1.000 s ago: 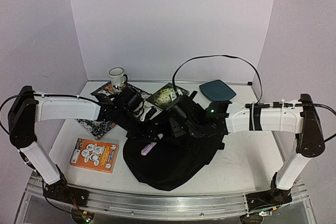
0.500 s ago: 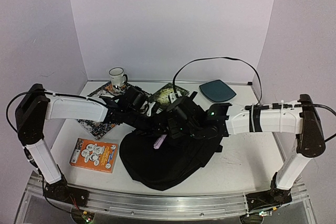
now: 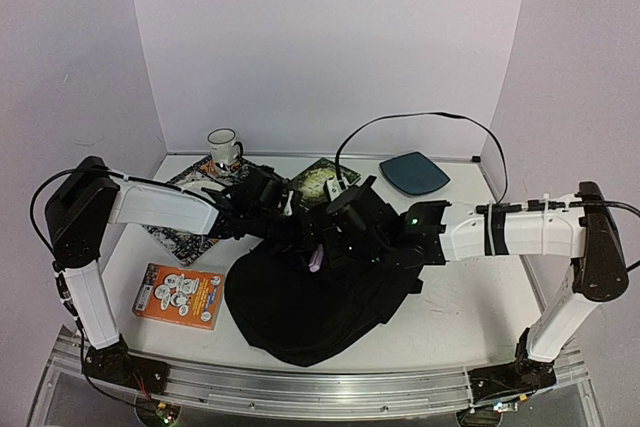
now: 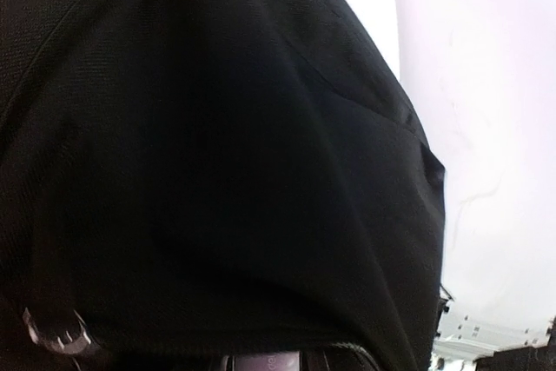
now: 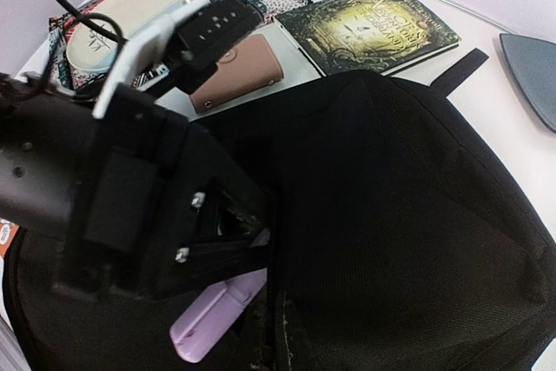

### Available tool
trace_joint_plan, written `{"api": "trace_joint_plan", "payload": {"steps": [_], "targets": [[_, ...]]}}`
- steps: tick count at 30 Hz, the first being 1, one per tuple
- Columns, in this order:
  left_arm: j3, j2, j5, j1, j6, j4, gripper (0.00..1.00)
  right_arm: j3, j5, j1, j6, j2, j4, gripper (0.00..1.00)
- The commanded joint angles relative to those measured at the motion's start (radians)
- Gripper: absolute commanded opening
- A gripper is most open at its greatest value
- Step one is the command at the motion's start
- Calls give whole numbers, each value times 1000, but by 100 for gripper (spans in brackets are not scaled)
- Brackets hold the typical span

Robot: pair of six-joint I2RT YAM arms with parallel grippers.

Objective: Pack the student bag
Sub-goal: Place the pen in the lower front pocket of the bag.

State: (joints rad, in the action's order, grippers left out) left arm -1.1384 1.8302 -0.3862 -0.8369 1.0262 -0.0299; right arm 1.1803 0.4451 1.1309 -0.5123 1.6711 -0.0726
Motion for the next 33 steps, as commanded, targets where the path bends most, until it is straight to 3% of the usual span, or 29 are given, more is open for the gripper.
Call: {"api": "trace_joint_plan", "payload": {"steps": [1,13,18,24,29,33], "targets": [[-38,12,51,12,123,-103,1,-12,-30,17,-15,-60,-46,0],[-29,45,151,3,386,-231,3,-52,-104,28,-34,-64,-101,0],[-36,89,157,-26,473,-354,19,-61,-99,29,-33,-63,-108,0],[-38,119,182,-43,485,-389,34,-88,-47,27,-22,-84,-108,0],[-22,108,183,-45,463,-401,43,-106,-20,27,-18,-98,-107,0],[-7,66,182,-45,401,-401,45,-123,18,26,-15,-114,-99,0]]}}
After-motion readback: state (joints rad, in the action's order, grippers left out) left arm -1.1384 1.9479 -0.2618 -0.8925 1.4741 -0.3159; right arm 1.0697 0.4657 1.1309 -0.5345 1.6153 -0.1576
